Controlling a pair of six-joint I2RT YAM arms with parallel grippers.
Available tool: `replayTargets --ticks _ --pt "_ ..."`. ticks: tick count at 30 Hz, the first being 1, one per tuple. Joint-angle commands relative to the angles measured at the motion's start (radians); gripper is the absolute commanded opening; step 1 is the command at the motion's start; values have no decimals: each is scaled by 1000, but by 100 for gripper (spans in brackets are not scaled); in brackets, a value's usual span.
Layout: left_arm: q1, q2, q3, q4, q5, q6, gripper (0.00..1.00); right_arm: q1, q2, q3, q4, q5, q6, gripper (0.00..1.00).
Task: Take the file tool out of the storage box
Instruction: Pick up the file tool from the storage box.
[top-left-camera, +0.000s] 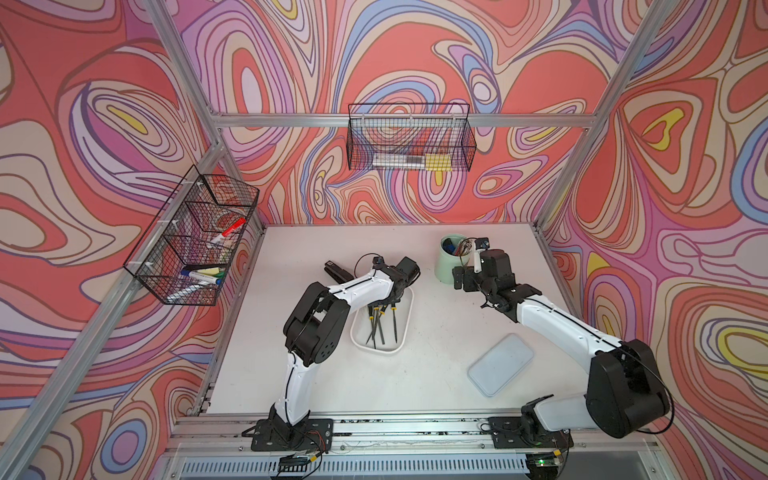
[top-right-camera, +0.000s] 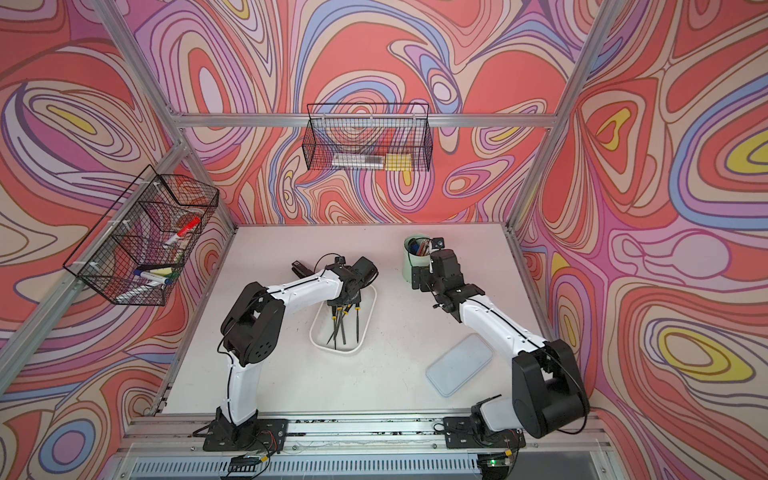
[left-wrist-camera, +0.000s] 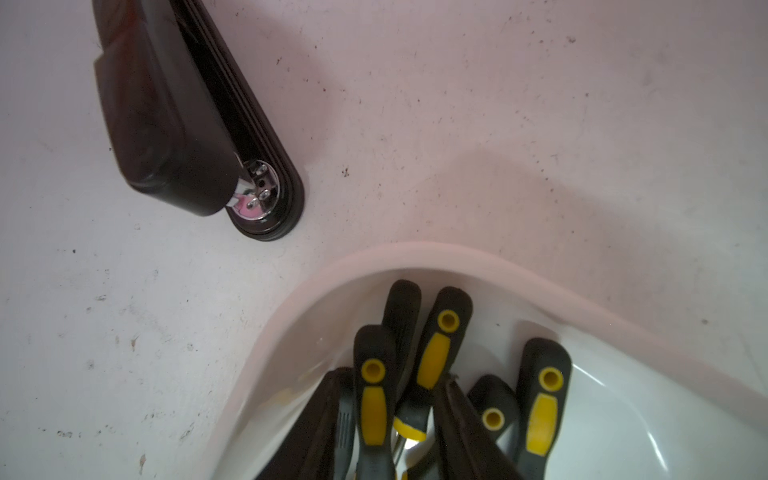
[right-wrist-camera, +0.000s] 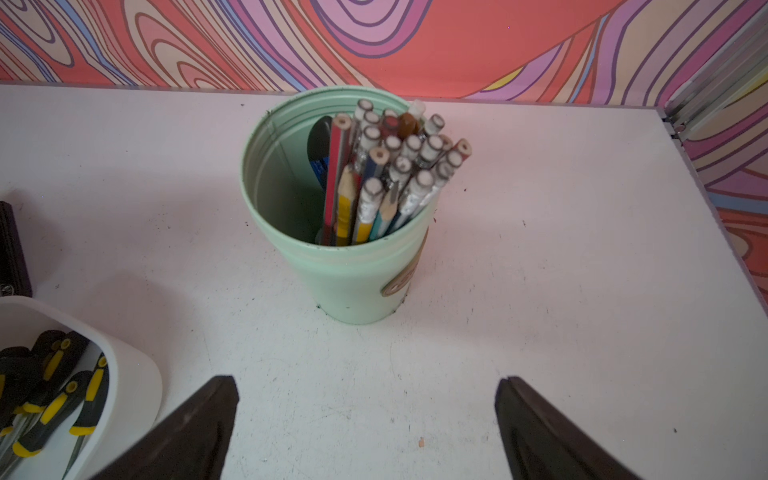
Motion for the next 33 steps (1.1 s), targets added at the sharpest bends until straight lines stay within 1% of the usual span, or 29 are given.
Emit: replayTargets --ticks 1,6,10,13,16,19,21,23,25,27,33 --pt "15 19 -23 8 1 -20 40 6 -18 -12 -6 -4 -2 98" --pt "28 17 -40 21 15 -19 37 4 -8 -1 -8 -7 -6 98" --pt "32 10 -50 36 21 -13 32 6 -1 4 -9 -11 -8 98" --pt "32 3 -56 46 27 -8 27 6 3 5 -9 -12 -5 98" --pt "32 -6 -57 59 42 -3 19 6 1 3 -12 -14 -5 98" --pt "32 -18 -58 71 52 -1 16 6 -5 -4 -11 -17 -4 98" --pt "32 -30 -58 74 57 4 11 6 -11 -7 -13 -23 -3 98" --pt "32 -53 -61 84 69 13 10 8 -23 -11 -18 -48 -3 98" --pt "32 -82 -68 102 84 27 10 10 -40 -12 -26 -103 -3 98" --pt "32 -121 -86 131 98 47 10 13 -58 -8 -38 -189 3 97" --pt "32 -259 -155 240 168 109 10 13 -90 5 -72 -520 83 94"
